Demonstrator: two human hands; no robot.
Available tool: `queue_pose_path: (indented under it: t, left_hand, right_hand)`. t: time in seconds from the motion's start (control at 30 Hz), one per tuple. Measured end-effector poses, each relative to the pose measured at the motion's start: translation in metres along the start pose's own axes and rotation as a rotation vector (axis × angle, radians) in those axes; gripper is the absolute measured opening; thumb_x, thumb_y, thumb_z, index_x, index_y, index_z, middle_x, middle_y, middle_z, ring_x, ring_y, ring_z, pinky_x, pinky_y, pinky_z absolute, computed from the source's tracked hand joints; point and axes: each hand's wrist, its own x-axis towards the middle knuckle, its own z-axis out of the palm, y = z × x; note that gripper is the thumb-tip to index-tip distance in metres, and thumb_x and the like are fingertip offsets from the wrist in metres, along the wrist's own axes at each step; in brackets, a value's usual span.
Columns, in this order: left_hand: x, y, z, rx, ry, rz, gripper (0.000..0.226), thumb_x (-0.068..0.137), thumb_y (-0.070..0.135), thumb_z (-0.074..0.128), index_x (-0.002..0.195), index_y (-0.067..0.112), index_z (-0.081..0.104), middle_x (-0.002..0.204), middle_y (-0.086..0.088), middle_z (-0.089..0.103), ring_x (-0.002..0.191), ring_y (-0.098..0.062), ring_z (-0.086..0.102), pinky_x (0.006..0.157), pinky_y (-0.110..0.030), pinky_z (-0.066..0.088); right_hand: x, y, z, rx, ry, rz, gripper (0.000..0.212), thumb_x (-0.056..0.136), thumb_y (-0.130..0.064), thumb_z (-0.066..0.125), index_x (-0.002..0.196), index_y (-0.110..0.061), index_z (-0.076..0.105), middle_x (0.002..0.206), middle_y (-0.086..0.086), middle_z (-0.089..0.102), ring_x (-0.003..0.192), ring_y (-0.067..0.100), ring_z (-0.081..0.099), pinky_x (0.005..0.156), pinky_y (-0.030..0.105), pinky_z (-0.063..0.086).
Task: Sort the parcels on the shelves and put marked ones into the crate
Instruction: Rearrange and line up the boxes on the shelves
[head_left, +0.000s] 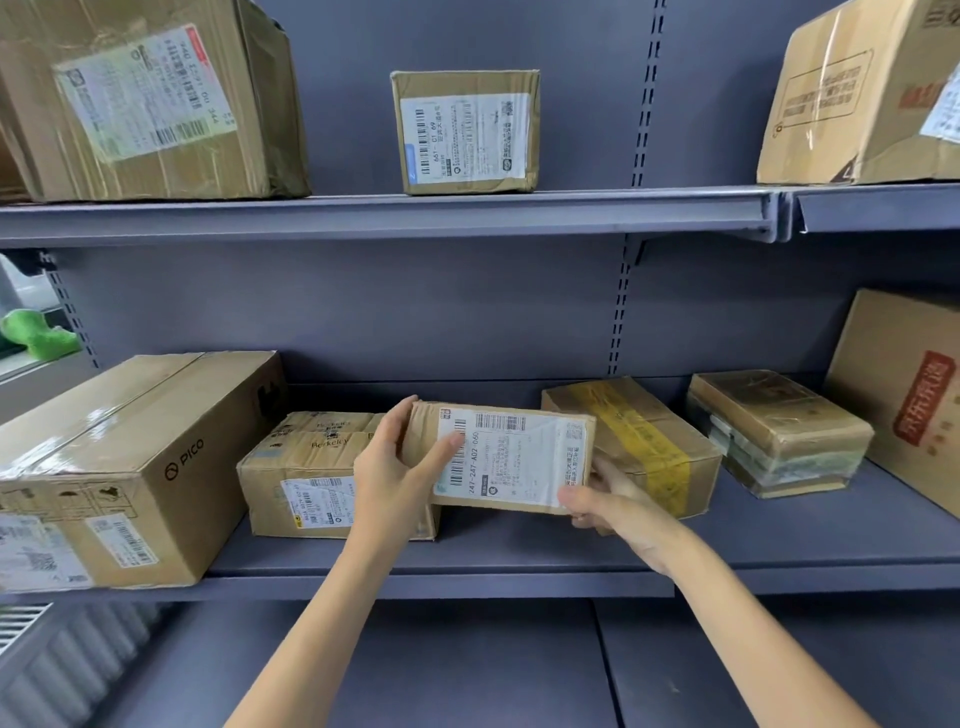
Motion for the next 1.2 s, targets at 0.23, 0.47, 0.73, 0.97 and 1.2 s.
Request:
queue_pose_path:
  t: [0.23, 0.47, 0.73, 0.97, 1.2]
  left_hand:
    - [0.002, -0.003, -0.001, 0.113, -0.06, 0.039, 0.059, 0.077, 0.029, 0.073, 0.129, 0.019, 0.048, 0.108, 0.01, 0.062, 0.101, -0.007, 0.059, 0.086, -0.03, 0.052]
    - [-0.005, -0.019, 0.009, 0.147, -0.144, -0.054, 0.067, 0.079, 0.028, 0.071, 0.137, 0.016, 0.04, 0.118, 0.008, 0.052, 0.114, -0.011, 0.049, 0.099, -0.033, 0.043]
    - [-0.019, -0.043, 0.018, 0.413, -0.268, 0.121, 0.036, 0.077, 0.013, 0.072, 0.112, 0.007, 0.064, 0.116, 0.0, 0.06, 0.107, -0.014, 0.053, 0.09, -0.014, 0.034]
    - [-0.029, -0.07, 0.018, 0.587, -0.334, 0.187, 0.036, 0.081, -0.002, 0.058, 0.117, 0.005, 0.061, 0.124, -0.005, 0.056, 0.116, -0.02, 0.049, 0.091, -0.009, 0.026]
    - [-0.028, -0.081, 0.019, 0.77, -0.372, 0.374, 0.04, 0.053, -0.01, 0.076, 0.09, 0.006, 0.07, 0.096, -0.005, 0.068, 0.085, -0.026, 0.065, 0.069, -0.023, 0.053]
  right_hand:
    - [-0.007, 0.009, 0.009, 0.077, 0.032, -0.013, 0.065, 0.057, -0.034, 0.071, 0.117, -0.03, 0.046, 0.11, -0.016, 0.06, 0.103, -0.001, 0.056, 0.082, 0.016, 0.049]
    - [-0.017, 0.013, 0.007, 0.04, 0.236, -0.042, 0.082, 0.064, -0.005, 0.08, 0.124, -0.034, 0.031, 0.108, -0.024, 0.048, 0.099, -0.006, 0.05, 0.073, 0.008, 0.047]
    - [-0.025, 0.019, 0.01, -0.322, 0.261, 0.027, 0.072, 0.08, -0.004, 0.064, 0.136, -0.035, 0.031, 0.112, -0.019, 0.048, 0.117, 0.006, 0.044, 0.089, 0.017, 0.032]
    - [-0.017, 0.029, 0.018, -0.49, 0.328, 0.039, 0.072, 0.079, -0.001, 0.065, 0.141, -0.021, 0.033, 0.117, -0.007, 0.055, 0.113, 0.011, 0.05, 0.076, 0.011, 0.039]
    - [-0.01, 0.041, 0.028, -0.833, 0.29, -0.041, 0.07, 0.088, -0.005, 0.055, 0.147, -0.014, 0.019, 0.158, -0.001, 0.001, 0.145, 0.014, 0.008, 0.111, 0.019, 0.016]
